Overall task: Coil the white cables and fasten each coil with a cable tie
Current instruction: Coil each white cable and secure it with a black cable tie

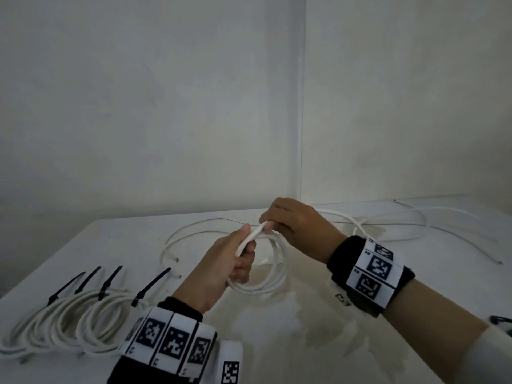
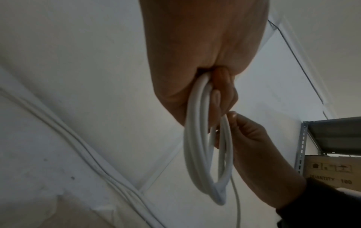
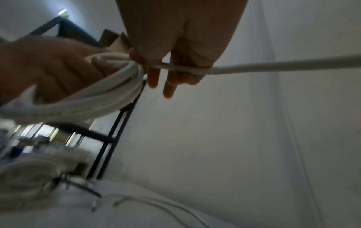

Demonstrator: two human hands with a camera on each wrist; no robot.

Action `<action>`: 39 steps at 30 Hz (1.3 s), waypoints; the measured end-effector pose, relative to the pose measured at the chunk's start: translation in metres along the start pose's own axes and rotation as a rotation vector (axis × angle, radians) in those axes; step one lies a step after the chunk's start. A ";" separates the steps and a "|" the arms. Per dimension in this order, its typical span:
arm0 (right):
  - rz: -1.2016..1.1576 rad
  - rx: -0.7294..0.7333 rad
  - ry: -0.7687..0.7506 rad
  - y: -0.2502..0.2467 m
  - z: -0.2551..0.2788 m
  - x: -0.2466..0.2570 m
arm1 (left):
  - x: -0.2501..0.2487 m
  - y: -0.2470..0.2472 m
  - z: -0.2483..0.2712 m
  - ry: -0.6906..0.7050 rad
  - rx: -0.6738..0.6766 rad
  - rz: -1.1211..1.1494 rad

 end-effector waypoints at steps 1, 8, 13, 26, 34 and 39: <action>-0.044 0.038 0.076 0.003 0.000 -0.006 | 0.001 0.000 0.001 0.008 -0.008 0.004; -0.494 0.263 0.556 0.016 0.002 -0.018 | -0.006 -0.005 -0.002 0.086 -0.144 0.305; -0.647 0.336 0.615 0.020 0.004 -0.006 | -0.009 -0.011 -0.006 0.135 -0.227 0.413; -0.779 0.235 0.696 0.010 0.011 -0.018 | -0.014 -0.004 -0.005 0.164 -0.088 0.390; -0.620 0.208 0.706 0.009 0.012 -0.018 | -0.001 -0.003 -0.001 0.118 -0.063 0.346; -0.623 0.140 0.717 0.007 0.013 -0.020 | -0.003 0.002 -0.003 0.124 -0.084 0.380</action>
Point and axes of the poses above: each hand's wrist, its own z-axis away from the middle knuckle, its own y-axis out of the palm, x = y × z, the point moved 8 cm from there along -z, towards the middle knuckle, and after that the axes turned 7 degrees about y, right-handed, at the moved point
